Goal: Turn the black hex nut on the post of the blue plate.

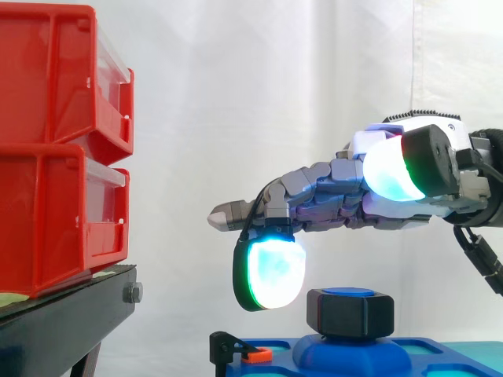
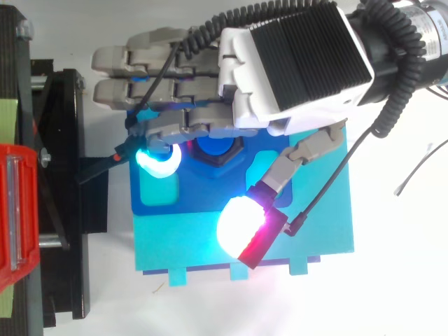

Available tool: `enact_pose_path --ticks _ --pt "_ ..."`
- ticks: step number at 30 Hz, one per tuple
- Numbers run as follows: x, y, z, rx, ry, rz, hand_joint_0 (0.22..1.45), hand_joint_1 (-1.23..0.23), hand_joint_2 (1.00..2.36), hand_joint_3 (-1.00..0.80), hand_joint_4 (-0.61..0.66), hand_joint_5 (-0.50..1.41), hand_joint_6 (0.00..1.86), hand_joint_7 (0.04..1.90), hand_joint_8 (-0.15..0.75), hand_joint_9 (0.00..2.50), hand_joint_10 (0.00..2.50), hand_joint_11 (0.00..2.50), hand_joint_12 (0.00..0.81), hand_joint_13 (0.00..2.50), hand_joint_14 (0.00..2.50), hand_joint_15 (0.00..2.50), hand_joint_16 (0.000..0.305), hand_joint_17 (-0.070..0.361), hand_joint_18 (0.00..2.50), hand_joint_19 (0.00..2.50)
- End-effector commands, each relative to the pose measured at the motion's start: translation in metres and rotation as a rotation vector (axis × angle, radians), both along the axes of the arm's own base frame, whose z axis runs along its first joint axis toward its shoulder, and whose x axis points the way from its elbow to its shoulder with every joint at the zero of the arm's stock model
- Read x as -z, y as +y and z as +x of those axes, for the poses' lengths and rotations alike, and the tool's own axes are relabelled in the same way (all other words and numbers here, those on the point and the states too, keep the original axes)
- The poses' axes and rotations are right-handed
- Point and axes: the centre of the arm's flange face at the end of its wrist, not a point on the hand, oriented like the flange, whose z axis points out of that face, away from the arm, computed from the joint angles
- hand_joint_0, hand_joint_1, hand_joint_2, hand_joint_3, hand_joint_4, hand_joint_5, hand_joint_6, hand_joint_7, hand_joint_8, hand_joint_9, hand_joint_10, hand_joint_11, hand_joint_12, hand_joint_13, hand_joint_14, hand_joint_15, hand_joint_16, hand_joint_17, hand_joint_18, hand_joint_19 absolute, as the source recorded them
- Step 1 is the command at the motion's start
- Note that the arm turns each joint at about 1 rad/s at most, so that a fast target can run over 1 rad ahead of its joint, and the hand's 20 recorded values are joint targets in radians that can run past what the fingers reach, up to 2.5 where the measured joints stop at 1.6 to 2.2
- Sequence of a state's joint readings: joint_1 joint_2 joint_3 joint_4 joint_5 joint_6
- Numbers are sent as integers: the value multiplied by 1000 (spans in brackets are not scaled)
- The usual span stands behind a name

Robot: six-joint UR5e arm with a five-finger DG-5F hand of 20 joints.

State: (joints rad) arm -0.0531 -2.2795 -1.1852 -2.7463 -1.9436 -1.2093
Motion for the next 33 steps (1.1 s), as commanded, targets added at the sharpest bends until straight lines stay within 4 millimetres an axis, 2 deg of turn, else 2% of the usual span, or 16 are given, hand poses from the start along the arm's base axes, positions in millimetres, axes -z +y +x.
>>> enact_pose_path --ticks 1,17,33 --pt "3 1 -1 -1 -7 0 460 -162 1000 -500 338 -188 504 1065 300 150 0 0 383 2 1 28 55 123 0 281" --pt "5 1 -1 0 -2 2 460 -162 1000 -500 337 -189 504 1061 300 151 0 0 382 6 0 28 55 123 0 280" --pt "6 -12 -3 16 -2 -1 461 -162 1000 -500 338 -188 503 1057 302 166 0 0 383 25 0 33 54 122 0 277"
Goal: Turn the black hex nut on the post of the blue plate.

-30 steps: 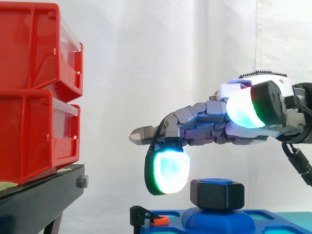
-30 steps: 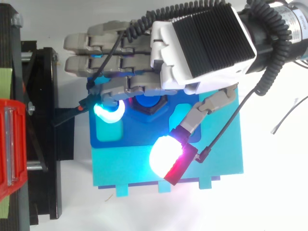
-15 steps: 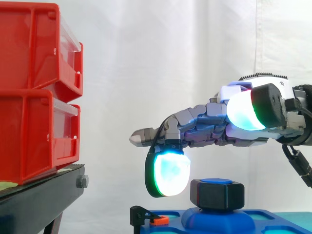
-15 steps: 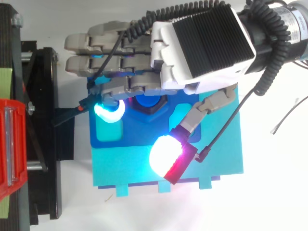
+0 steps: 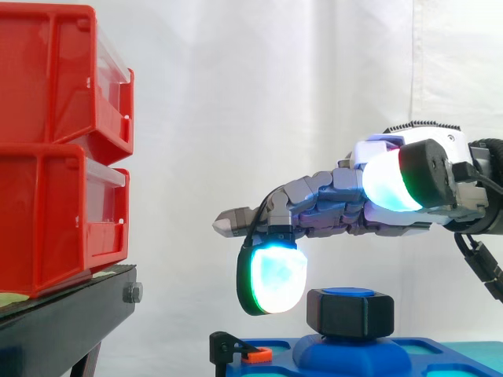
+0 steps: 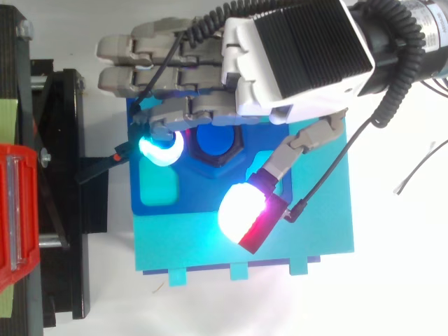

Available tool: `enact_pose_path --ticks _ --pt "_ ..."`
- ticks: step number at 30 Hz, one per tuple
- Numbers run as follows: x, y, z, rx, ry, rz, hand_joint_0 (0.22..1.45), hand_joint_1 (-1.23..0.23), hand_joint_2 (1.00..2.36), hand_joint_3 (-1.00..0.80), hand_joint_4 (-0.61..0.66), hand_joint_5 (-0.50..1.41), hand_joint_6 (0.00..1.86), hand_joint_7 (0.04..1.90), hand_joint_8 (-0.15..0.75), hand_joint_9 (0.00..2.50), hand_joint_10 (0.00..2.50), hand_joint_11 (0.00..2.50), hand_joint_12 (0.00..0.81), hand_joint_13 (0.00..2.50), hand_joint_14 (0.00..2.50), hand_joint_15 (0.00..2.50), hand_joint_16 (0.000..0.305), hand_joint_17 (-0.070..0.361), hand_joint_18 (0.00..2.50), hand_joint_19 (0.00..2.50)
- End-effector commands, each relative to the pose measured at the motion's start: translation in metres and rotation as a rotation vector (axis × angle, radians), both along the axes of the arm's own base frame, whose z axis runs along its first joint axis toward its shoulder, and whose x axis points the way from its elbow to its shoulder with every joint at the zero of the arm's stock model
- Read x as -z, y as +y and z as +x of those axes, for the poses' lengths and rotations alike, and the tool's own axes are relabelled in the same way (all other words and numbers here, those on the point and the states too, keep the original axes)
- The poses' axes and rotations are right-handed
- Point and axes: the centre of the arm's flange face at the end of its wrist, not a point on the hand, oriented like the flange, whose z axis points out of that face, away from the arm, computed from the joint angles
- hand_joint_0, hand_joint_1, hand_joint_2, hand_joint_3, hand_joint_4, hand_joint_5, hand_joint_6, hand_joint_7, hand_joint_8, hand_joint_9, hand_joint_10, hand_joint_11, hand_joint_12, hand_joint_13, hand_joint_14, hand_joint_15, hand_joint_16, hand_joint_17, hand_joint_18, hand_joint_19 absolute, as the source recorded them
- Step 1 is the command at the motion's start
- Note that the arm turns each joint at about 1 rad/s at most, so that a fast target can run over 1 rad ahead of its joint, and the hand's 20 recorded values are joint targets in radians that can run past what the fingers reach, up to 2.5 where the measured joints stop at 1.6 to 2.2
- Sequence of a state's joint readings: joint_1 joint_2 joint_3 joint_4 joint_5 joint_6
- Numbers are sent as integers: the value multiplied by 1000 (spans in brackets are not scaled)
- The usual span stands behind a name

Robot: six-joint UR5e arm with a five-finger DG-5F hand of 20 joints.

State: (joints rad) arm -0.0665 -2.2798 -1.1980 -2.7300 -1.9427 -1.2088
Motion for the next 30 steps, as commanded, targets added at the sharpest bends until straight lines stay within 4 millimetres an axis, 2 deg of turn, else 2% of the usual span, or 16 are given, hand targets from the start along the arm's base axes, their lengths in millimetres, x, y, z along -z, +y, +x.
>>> enact_pose_path --ticks 1,30 --pt "1 -2 0 2 1 -1 461 -162 1000 -500 339 -188 504 1055 302 167 0 0 383 27 1 33 54 122 0 277" --pt "6 -18 -6 17 -4 -4 471 -196 1000 -500 369 -169 504 1061 318 279 0 0 376 123 0 20 53 119 106 255"
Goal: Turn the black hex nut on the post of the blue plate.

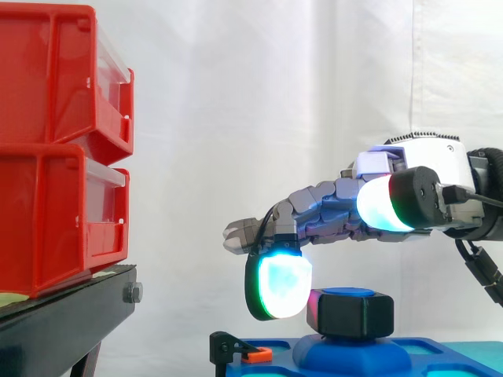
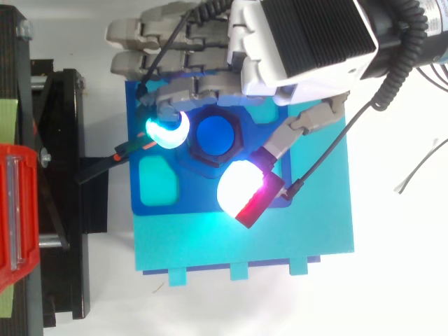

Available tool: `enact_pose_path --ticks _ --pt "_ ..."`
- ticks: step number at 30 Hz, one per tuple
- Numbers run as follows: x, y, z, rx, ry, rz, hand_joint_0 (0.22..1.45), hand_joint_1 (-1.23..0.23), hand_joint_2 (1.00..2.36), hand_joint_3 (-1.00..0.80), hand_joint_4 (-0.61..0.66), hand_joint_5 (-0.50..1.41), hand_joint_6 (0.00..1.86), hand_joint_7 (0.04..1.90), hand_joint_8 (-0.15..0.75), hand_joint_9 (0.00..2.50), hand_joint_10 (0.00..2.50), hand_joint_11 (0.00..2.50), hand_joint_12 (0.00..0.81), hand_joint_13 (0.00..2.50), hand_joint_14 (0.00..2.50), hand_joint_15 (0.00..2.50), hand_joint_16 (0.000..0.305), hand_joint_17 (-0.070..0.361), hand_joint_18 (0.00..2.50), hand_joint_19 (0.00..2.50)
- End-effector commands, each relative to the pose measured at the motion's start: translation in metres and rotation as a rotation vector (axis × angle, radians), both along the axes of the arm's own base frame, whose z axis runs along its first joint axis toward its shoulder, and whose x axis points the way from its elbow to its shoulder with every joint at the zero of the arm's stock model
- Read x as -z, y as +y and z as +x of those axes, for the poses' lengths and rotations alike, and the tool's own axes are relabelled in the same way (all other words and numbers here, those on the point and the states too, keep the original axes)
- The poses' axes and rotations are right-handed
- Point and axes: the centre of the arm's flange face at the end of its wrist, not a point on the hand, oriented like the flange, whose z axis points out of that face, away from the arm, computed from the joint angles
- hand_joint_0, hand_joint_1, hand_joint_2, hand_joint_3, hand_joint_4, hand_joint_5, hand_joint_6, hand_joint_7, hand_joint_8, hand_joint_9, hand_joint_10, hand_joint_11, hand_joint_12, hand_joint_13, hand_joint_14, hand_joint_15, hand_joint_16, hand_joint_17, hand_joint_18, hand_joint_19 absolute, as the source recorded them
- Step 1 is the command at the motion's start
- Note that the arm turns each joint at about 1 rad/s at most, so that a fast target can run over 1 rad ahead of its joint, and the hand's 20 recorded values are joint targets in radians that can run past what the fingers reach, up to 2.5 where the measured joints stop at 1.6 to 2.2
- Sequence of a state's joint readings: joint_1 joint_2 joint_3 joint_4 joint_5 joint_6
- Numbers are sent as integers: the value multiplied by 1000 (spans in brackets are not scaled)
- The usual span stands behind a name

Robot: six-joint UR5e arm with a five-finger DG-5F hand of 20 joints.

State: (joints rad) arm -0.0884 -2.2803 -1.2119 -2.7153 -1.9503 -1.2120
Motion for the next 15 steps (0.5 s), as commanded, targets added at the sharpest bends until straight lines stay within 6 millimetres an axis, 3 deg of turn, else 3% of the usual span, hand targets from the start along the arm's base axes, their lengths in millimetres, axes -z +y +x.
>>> enact_pose_path --ticks 1,6,15 --pt "0 -4 0 4 -4 0 471 -195 1000 -500 362 -169 504 1061 318 279 0 0 375 123 0 20 53 119 107 243" --pt "-2 -8 -1 3 -15 -2 471 -202 1000 -500 363 -169 504 1065 319 283 0 0 376 125 0 20 53 120 111 247" --pt "-1 -17 -3 6 -21 -5 446 -468 1000 -500 381 -192 503 1095 322 278 0 0 383 151 0 20 55 124 154 233"
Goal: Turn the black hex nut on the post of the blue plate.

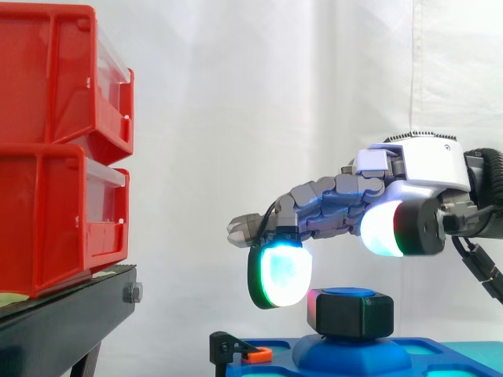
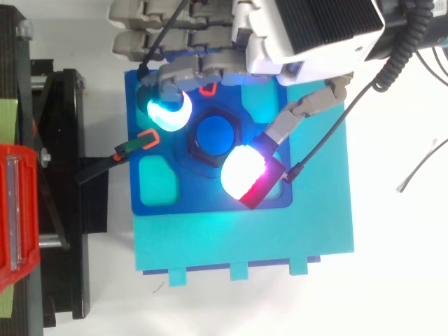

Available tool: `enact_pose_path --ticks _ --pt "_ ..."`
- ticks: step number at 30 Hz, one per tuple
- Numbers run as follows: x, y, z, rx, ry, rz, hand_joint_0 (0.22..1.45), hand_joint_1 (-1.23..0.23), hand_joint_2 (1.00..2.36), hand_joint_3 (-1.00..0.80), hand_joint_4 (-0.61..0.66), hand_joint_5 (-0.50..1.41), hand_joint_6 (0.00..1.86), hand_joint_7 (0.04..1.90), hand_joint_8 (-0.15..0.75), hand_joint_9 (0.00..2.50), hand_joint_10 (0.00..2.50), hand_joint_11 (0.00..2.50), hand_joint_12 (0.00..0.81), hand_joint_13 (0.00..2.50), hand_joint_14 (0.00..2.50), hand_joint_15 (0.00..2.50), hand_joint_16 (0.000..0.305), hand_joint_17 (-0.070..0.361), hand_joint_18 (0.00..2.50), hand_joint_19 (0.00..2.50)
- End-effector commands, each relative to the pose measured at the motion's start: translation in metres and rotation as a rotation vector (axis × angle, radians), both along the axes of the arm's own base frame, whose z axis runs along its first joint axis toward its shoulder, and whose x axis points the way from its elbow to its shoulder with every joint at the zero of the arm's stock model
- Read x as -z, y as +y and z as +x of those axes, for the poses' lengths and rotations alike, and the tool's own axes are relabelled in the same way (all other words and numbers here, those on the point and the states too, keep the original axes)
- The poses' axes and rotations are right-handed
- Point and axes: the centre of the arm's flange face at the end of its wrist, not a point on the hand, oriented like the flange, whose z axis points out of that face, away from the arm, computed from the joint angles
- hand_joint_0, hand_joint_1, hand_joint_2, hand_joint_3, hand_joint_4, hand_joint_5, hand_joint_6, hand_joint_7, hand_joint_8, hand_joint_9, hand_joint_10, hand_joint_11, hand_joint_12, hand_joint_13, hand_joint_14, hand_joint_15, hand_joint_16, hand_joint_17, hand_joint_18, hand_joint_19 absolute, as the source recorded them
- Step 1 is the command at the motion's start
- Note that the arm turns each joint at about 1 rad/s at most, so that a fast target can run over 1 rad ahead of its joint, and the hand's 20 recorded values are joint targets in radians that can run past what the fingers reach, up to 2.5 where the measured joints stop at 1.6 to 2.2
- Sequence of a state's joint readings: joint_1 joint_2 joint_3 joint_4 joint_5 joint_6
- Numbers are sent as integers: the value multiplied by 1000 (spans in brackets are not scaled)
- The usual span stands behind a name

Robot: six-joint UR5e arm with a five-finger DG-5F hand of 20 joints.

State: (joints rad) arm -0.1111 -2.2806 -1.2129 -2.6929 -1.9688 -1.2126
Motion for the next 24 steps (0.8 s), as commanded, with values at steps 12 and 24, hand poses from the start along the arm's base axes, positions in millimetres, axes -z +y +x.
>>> enact_pose_path --ticks 12,24 --pt "-1 -6 -2 -1 -5 -5 419 -444 1000 -500 388 -199 503 1061 331 279 0 15 397 154 0 24 58 130 167 236" --pt "-2 4 3 -13 -24 -7 404 -213 1000 -500 377 -191 504 1018 338 277 0 0 412 141 0 26 60 136 149 247"
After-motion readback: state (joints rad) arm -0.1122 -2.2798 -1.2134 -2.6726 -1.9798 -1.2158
